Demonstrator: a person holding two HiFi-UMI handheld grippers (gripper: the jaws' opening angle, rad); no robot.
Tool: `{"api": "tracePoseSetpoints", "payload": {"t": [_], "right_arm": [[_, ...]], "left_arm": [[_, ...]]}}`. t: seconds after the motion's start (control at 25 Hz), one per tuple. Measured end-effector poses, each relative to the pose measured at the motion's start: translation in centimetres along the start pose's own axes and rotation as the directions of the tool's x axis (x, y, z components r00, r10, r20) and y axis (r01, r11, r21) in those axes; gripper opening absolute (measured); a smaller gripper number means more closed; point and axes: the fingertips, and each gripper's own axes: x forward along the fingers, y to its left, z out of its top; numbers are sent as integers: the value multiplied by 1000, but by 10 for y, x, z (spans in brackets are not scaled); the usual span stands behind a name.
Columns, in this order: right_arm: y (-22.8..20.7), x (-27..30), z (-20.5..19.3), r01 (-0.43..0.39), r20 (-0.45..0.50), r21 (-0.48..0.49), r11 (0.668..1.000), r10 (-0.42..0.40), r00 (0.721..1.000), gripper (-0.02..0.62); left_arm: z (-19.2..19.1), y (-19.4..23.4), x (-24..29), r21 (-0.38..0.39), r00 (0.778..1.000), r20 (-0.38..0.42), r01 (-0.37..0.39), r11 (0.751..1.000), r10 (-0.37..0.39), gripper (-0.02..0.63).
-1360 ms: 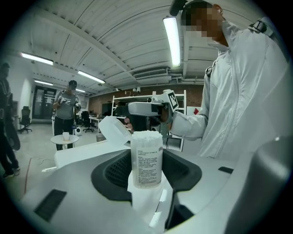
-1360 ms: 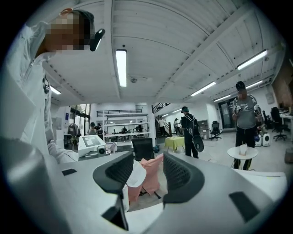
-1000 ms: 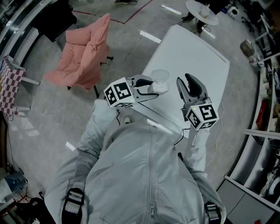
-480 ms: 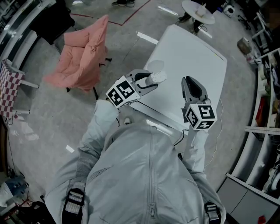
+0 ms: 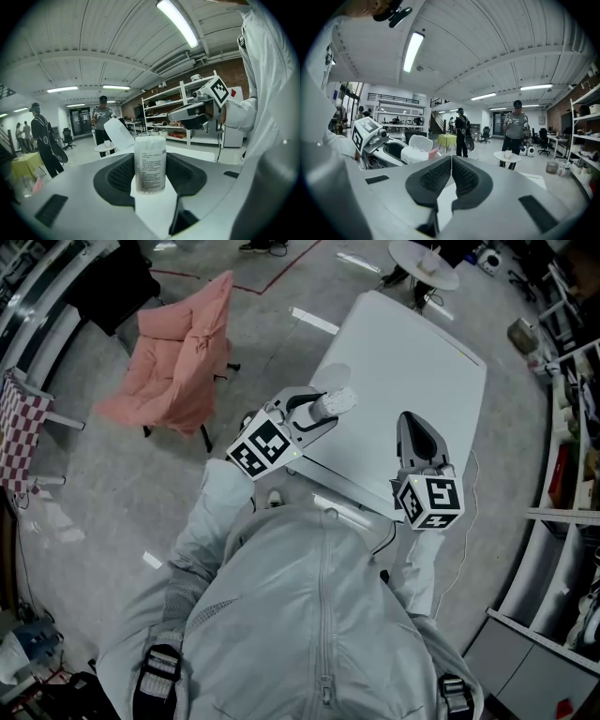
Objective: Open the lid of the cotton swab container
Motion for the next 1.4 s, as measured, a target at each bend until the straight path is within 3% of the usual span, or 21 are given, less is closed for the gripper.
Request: {"api": "tracePoseSetpoints", "payload": {"t": [0.4,0.6,0.88,1.08,1.4], "right_arm": [[10,-35,-9,85,-8,-47,995,-86,996,38],[7,-40,-12,102,-16,-47,994,-103,995,38],[15,-21,-13,106,-26,-62,992,-108,994,37],[15,-35,-13,102,-41,-78,992,-105,994,37],[24,-21,-13,98,-52,-86,991,-103,993,35]], "left_arm": [[5,-4,-24,-68,996,57,-66,996,70,207],[-1,-7,-24,-101,996,61,-58,993,64,208],[-13,7,-18,-92,997,70,-31,995,38,209],[1,-10,-12,-76,997,78,-10,997,16,209],[1,-4,-3,-40,997,75,22,999,-19,209]]}}
